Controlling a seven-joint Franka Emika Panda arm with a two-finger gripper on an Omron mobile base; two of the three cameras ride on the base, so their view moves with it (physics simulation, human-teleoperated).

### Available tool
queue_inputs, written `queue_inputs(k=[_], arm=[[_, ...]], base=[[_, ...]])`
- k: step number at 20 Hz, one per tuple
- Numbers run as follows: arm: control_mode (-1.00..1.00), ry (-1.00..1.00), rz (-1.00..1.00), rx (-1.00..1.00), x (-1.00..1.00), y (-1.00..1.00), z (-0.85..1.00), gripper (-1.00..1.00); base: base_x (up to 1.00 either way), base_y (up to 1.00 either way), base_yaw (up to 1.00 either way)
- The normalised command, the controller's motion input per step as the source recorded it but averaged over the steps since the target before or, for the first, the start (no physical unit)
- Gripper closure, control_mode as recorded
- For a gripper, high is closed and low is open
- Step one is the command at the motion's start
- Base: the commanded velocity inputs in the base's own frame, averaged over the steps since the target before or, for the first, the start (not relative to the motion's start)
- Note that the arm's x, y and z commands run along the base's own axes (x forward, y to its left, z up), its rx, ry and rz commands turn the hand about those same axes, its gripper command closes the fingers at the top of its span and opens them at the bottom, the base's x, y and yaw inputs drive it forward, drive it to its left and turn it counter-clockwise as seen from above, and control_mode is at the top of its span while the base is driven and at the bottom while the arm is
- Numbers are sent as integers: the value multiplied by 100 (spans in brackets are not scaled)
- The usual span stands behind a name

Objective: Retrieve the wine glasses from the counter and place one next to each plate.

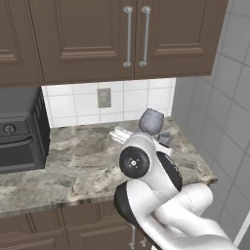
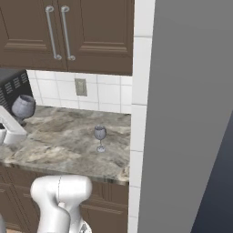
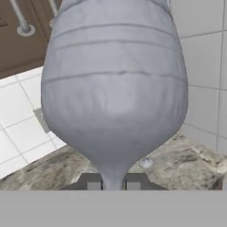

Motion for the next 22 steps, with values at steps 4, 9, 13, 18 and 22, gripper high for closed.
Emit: queue_inputs(k=[4, 9, 13, 18, 22], arm=[[-100, 22, -3, -2, 36, 30, 4, 100], [-100, 9, 0, 0, 17, -2, 0, 100], [-100, -5, 0, 5, -42, -68, 0, 100], [-100, -2, 1, 2, -40, -66, 0, 100], [-100, 0, 2, 1, 0, -56, -3, 100]], base=[[0, 0, 0], [0, 0, 0], [0, 0, 0], [0, 0, 0], [0, 0, 0]])
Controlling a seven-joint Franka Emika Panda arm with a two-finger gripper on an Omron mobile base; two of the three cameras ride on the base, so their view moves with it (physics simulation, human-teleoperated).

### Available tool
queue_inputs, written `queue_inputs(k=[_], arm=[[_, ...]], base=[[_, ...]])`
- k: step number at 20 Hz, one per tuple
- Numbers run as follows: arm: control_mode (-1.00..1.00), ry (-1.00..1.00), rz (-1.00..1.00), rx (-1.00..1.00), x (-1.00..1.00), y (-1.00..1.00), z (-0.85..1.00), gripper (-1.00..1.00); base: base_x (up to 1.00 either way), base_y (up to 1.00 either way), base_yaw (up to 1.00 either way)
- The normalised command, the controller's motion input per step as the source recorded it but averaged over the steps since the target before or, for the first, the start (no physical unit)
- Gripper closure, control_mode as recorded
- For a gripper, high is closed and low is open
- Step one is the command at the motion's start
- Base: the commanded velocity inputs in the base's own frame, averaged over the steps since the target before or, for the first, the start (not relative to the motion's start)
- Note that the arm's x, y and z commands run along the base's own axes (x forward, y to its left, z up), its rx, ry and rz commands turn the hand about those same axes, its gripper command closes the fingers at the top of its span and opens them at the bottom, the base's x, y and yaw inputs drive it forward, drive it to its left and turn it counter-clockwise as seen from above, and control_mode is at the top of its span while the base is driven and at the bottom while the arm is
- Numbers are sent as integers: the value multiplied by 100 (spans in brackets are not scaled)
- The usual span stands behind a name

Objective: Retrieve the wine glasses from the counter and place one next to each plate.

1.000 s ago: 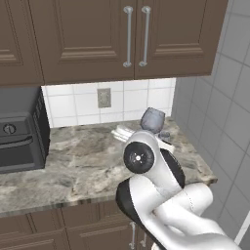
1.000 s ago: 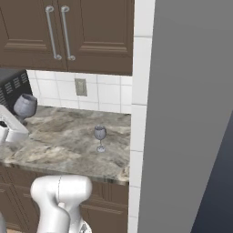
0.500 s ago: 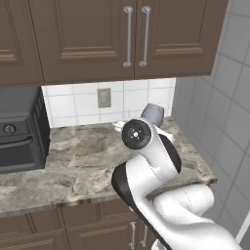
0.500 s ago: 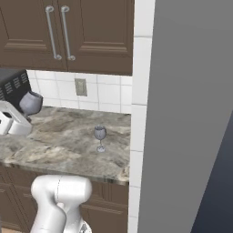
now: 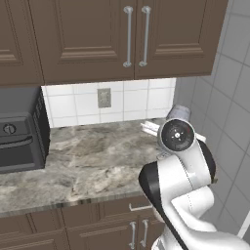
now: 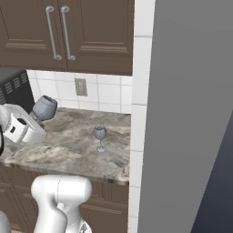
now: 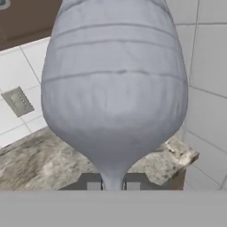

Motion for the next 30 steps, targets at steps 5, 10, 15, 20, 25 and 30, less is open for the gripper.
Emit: queue_inputs(k=[5, 10, 15, 20, 25, 30], arm=[[-100, -1, 2, 0, -4, -45, 0, 100], [100, -6, 2, -1, -23, -1, 0, 100], [100, 0, 0, 0, 0, 0, 0, 100], [100, 0, 0, 0, 0, 0, 0, 100], [100, 0, 0, 0, 0, 0, 0, 100], [100, 0, 0, 0, 0, 0, 0, 100]], base=[[0, 0, 0], [-60, 24, 9], [-100, 63, 16], [-100, 100, 11], [-96, 100, 26], [-17, 27, 78]])
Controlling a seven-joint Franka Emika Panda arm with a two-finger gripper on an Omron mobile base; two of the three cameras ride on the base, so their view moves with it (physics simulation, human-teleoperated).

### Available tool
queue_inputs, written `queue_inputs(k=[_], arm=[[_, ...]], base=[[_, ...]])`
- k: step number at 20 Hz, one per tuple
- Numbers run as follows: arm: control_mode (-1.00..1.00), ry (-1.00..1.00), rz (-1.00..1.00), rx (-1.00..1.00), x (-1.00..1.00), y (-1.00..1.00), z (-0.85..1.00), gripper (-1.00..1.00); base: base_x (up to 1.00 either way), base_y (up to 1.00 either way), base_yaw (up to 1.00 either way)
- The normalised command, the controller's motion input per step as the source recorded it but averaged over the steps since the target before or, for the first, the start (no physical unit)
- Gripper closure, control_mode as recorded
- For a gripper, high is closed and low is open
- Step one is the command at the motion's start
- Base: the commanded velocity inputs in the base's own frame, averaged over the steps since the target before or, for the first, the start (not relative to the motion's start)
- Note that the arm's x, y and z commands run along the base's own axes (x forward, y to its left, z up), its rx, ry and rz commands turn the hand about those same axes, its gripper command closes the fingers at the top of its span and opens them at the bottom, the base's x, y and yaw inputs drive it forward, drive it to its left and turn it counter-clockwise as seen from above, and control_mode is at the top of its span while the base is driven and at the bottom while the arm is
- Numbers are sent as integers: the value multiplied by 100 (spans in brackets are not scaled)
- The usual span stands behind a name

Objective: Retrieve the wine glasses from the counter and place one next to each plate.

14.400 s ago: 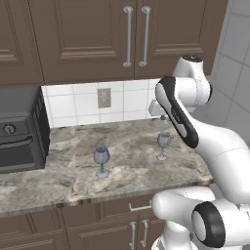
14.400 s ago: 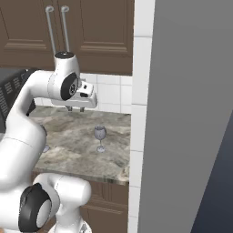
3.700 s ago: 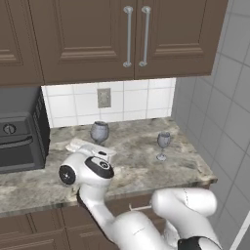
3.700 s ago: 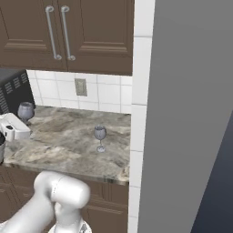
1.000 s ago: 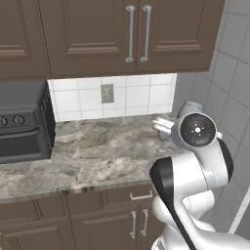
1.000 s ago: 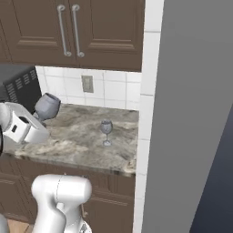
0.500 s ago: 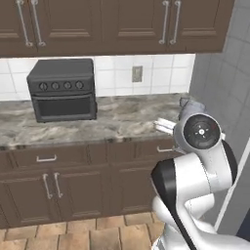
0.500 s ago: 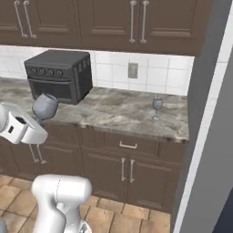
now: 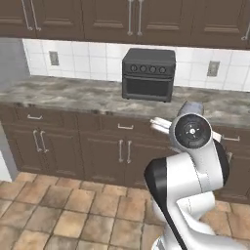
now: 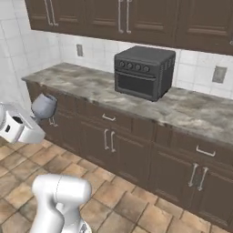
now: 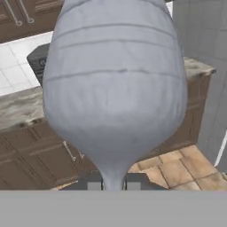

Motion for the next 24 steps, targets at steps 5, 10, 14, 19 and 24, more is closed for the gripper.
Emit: queue_inputs(k=[5, 10, 14, 19, 24], arm=[[100, 0, 0, 0, 0, 0, 0, 100], [100, 0, 0, 0, 0, 0, 0, 100], [100, 0, 0, 0, 0, 0, 0, 100], [100, 0, 0, 0, 0, 0, 0, 100], [100, 0, 0, 0, 0, 0, 0, 100]], base=[[0, 0, 100], [0, 0, 100], [0, 0, 100], [11, 0, 98], [38, -82, 40]])
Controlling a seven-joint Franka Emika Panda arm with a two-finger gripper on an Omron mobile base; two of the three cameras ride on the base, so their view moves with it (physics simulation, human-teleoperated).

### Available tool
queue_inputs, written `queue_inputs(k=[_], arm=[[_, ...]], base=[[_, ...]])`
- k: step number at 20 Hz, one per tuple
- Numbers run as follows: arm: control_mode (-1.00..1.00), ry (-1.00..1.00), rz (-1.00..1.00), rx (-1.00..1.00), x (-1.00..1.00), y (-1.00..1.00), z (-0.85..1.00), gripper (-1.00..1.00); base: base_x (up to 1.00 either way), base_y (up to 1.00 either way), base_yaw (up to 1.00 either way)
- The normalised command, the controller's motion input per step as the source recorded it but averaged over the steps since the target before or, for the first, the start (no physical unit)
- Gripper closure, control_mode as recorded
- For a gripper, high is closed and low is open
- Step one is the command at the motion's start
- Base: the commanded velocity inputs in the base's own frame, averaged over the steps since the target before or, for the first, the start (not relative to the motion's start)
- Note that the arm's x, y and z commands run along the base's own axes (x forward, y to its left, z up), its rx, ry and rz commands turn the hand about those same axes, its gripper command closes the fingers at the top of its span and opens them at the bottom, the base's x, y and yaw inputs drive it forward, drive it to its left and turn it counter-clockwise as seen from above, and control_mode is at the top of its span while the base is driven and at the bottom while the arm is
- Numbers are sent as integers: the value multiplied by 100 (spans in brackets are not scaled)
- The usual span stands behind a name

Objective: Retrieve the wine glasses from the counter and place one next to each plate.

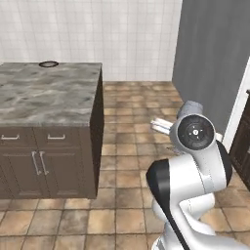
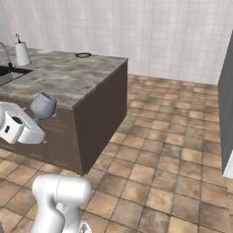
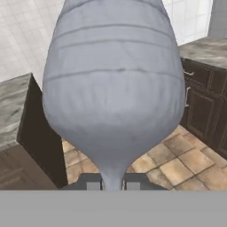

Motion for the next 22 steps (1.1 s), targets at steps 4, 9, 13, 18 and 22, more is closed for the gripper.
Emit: queue_inputs(k=[4, 9, 13, 18, 22], arm=[[100, 0, 0, 0, 0, 0, 0, 100], [100, 0, 0, 0, 0, 0, 0, 100], [100, 0, 0, 0, 0, 0, 0, 100], [100, 0, 0, 0, 0, 0, 0, 100], [100, 0, 0, 0, 0, 0, 0, 100]], base=[[97, -100, 9], [100, -100, 4], [100, -91, 3], [100, -71, 12], [100, -58, 13]])
